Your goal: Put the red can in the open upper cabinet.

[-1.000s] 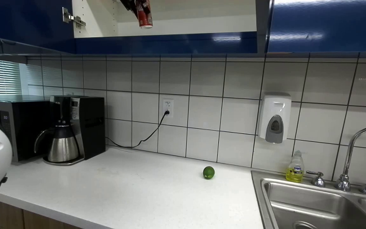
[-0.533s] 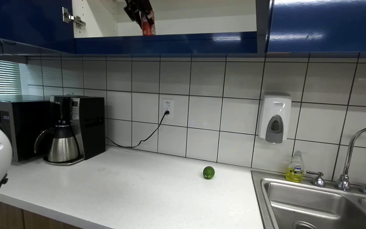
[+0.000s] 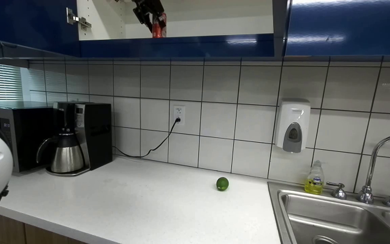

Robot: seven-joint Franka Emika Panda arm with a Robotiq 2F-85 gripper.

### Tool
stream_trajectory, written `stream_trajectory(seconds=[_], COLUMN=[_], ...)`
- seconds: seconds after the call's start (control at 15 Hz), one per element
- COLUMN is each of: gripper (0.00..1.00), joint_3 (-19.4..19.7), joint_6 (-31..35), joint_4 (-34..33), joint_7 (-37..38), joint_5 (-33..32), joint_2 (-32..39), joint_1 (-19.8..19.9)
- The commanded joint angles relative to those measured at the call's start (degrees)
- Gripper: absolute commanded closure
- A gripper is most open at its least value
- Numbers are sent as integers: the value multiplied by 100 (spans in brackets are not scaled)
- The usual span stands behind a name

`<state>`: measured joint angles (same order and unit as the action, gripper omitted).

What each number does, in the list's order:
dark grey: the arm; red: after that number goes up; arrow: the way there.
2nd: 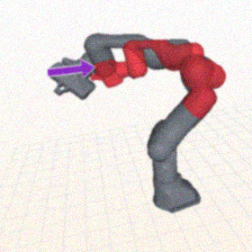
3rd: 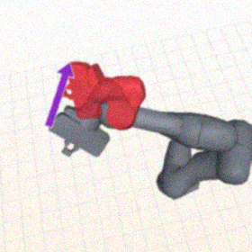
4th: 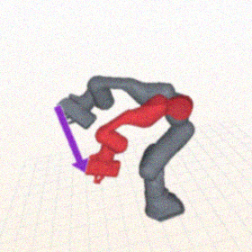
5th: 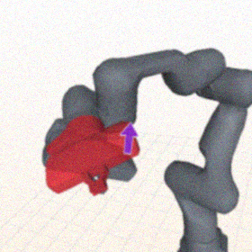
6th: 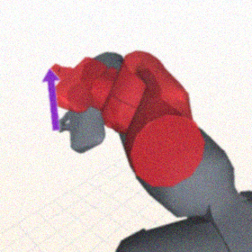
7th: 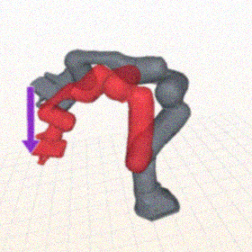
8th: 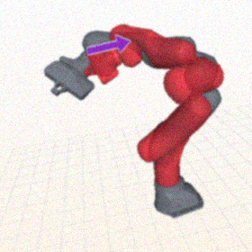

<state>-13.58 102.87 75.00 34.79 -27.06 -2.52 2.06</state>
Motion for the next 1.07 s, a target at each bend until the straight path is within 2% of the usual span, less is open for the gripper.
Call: stream_trajectory(seconds=[0.0, 0.47, 1.0], gripper=[0, 0, 0], joint_3=[0, -16, -47], joint_6=[-48, 102, 178], joint_4=[-41, 828, 2613], joint_7=[-1, -1, 82], joint_5=[51, 314, 569], joint_2=[-7, -859, -2477], joint_1=[-3, -149, -479])
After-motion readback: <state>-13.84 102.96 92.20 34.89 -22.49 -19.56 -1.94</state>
